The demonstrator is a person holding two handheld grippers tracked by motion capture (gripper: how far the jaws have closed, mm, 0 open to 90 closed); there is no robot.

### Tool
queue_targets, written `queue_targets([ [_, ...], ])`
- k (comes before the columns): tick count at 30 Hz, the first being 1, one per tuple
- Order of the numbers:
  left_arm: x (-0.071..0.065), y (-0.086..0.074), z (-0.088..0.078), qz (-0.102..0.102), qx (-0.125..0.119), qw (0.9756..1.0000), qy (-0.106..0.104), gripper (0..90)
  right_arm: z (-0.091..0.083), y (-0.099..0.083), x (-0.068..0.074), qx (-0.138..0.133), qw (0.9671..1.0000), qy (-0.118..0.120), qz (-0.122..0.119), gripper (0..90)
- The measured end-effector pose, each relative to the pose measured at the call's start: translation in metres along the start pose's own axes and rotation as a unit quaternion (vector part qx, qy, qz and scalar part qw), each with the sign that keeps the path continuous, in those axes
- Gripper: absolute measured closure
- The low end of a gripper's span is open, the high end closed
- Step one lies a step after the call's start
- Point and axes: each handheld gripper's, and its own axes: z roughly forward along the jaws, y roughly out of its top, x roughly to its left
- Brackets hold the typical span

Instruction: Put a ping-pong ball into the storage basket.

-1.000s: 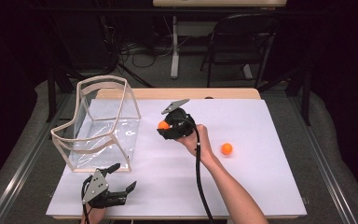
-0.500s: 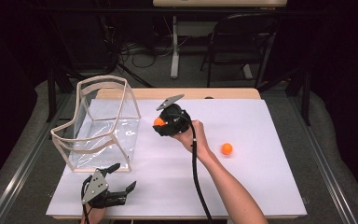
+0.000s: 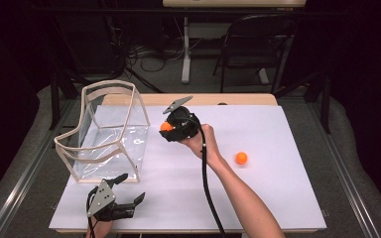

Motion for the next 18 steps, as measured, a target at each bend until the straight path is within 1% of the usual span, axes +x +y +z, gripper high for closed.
queue_targets([
  [18,0.0,0.0,0.0,-0.001,-0.001,1.0,-0.001,15.7,-0.003,0.017,0.001,-0.004,1.0,0.004,-0.007,50.9],
])
